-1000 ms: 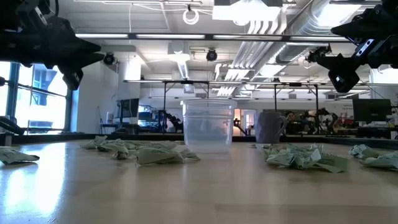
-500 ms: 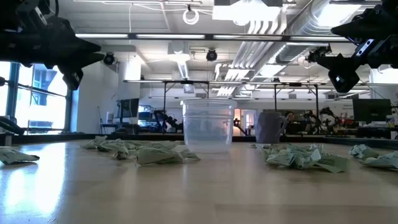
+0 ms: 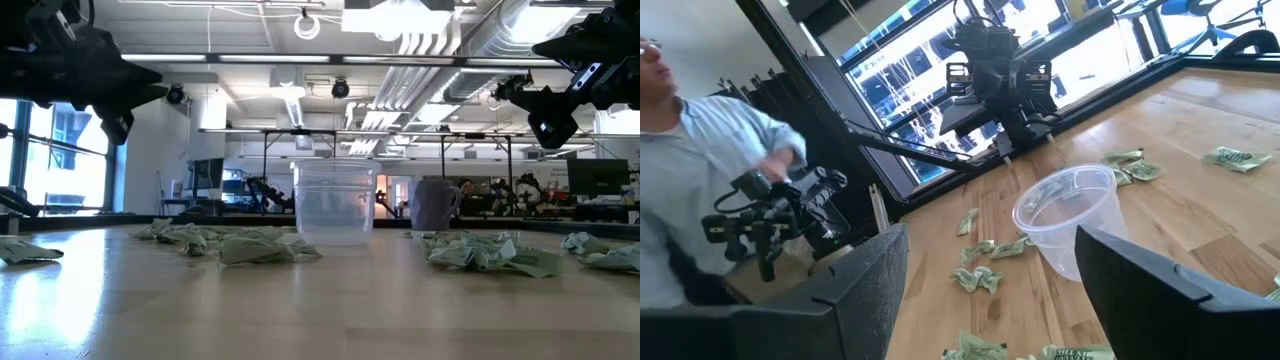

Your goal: Pick and place Stevia / Truvia into bins

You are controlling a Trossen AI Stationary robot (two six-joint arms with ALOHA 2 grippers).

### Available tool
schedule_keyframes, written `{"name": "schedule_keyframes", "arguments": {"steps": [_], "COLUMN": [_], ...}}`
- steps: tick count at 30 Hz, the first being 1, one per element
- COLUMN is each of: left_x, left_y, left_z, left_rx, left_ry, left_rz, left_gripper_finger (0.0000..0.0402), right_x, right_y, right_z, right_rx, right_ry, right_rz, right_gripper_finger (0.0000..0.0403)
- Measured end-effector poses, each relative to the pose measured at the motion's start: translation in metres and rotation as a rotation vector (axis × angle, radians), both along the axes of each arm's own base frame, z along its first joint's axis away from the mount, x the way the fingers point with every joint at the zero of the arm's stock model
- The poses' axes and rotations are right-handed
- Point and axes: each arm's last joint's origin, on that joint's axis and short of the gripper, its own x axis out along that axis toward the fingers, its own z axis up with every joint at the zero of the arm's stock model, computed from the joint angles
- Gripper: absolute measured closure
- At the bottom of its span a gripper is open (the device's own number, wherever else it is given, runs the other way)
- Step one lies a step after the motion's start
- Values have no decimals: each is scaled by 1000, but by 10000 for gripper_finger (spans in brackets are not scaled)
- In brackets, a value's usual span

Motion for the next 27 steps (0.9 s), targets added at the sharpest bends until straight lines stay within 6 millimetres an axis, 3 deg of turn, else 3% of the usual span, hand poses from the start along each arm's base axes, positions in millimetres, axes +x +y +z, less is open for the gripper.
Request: {"name": "schedule_keyframes", "arguments": {"steps": [24,27], "left_x": [0,0], "left_y": [0,0], "left_z": [0,1], "left_rx": [0,-48], "left_ry": [-2,-14], "left_rz": [2,5], "left_gripper_finger": [277,277], "right_x": [0,0], "right_y": [0,1], "right_z": [0,1], "right_rx": [-1,-134], "right_ry": [0,20], "right_rz": [1,41], "right_gripper_finger": [126,126]}}
